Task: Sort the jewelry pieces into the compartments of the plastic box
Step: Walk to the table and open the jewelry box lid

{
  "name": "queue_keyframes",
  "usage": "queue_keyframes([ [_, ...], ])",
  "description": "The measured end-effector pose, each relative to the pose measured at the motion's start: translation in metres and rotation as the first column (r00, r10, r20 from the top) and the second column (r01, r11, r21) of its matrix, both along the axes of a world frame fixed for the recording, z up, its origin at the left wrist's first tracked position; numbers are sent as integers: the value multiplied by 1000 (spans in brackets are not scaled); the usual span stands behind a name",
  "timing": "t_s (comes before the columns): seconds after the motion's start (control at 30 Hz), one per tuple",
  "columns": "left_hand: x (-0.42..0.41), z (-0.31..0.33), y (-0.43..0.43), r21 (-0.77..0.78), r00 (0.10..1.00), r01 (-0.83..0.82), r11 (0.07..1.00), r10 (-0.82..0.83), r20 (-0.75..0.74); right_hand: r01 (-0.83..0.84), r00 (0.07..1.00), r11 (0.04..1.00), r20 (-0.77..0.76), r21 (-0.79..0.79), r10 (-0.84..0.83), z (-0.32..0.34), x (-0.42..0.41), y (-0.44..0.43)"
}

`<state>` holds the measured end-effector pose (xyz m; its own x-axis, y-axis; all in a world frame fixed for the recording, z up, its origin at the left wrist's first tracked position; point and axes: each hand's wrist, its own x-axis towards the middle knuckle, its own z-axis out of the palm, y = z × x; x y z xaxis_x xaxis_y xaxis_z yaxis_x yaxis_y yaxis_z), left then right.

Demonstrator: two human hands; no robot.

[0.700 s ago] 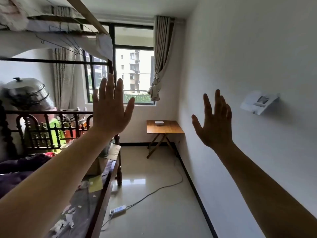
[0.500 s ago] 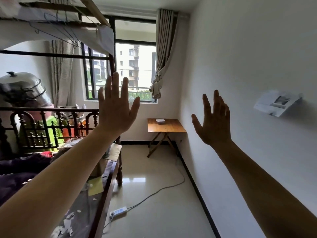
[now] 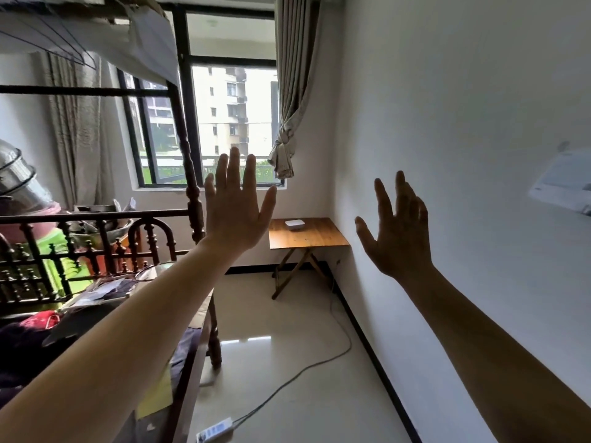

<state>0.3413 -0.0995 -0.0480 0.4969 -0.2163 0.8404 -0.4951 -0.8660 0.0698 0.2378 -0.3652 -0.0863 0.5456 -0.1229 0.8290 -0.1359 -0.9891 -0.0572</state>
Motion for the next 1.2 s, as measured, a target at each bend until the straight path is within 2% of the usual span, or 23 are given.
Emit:
queue_keyframes([
  [0.13, 71, 2, -46, 33, 998, -28, 999, 30, -60, -13, 1000, 999, -5, 32, 13, -1, 74, -49],
  [0.3, 156, 19, -76, 49, 997, -68, 996, 69, -17, -40, 999, 999, -10, -3, 40, 11, 176, -97],
  [0.4, 206, 15, -80, 81, 995, -100, 992, 102, -19, -61, 998, 998, -10, 28, 61, 5, 240, -107],
  [0.63, 354, -21, -77, 89, 987, -139, 986, 146, -74, -100, 994, 995, -53, -16, 99, -22, 406, -108],
  [1.0, 608, -13, -111, 22, 988, -35, 999, 38, -147, -78, 994, 996, -85, -36, 75, -14, 637, -117],
  [1.2, 726, -33, -166, 109, 987, 0, 994, 18, -160, -62, 994, 997, -98, -41, 58, -37, 744, -166],
])
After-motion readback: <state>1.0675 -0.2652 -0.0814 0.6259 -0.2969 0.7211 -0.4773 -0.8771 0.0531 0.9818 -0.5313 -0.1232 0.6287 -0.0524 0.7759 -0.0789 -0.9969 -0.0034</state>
